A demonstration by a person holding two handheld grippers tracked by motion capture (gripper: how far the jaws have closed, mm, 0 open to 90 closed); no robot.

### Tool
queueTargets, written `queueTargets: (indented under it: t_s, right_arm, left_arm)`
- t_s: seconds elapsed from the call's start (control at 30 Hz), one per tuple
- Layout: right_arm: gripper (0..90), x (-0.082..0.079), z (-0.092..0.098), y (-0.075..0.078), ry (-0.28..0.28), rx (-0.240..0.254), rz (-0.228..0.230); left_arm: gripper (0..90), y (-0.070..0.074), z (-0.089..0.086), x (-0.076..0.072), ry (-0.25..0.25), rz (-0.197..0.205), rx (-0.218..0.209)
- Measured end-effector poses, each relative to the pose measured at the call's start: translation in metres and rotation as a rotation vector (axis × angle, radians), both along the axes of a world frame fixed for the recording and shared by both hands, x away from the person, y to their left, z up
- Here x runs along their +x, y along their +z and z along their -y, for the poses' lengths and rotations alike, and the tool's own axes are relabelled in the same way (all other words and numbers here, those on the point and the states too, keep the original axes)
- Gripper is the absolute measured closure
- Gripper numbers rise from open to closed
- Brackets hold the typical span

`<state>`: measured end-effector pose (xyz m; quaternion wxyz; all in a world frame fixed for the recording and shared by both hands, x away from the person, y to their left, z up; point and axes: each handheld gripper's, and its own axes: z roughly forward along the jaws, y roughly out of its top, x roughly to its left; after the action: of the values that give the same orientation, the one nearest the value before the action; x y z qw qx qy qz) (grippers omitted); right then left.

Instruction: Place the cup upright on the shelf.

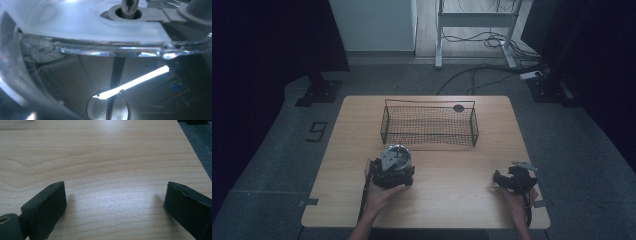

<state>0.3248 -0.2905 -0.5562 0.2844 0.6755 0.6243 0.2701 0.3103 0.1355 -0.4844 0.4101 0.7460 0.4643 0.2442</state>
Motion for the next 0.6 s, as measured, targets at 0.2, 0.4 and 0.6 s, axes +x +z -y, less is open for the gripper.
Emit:
queueTargets:
  t_s: [0.2, 0.4, 0.6]
  right_arm:
    - [4.1, 0.0, 0.0, 0.0, 0.0, 0.0, 0.0]
    - [4.2, -0.0001, -0.0001, 0.0, 0.001, 0.0, 0.001]
    - [4.4, -0.0001, -0.0002, 0.0001, 0.001, 0.0, 0.002]
  left_arm:
    - [3.9, -0.0005, -0.0006, -0.0007, -0.006, 0.003, 0.0]
    - [4.0, 0.0008, -0.0029, -0.001, -0.033, -0.006, 0.002]
    - [4.1, 0.0031, -0.0047, -0.0002, -0.048, -0.021, -0.012]
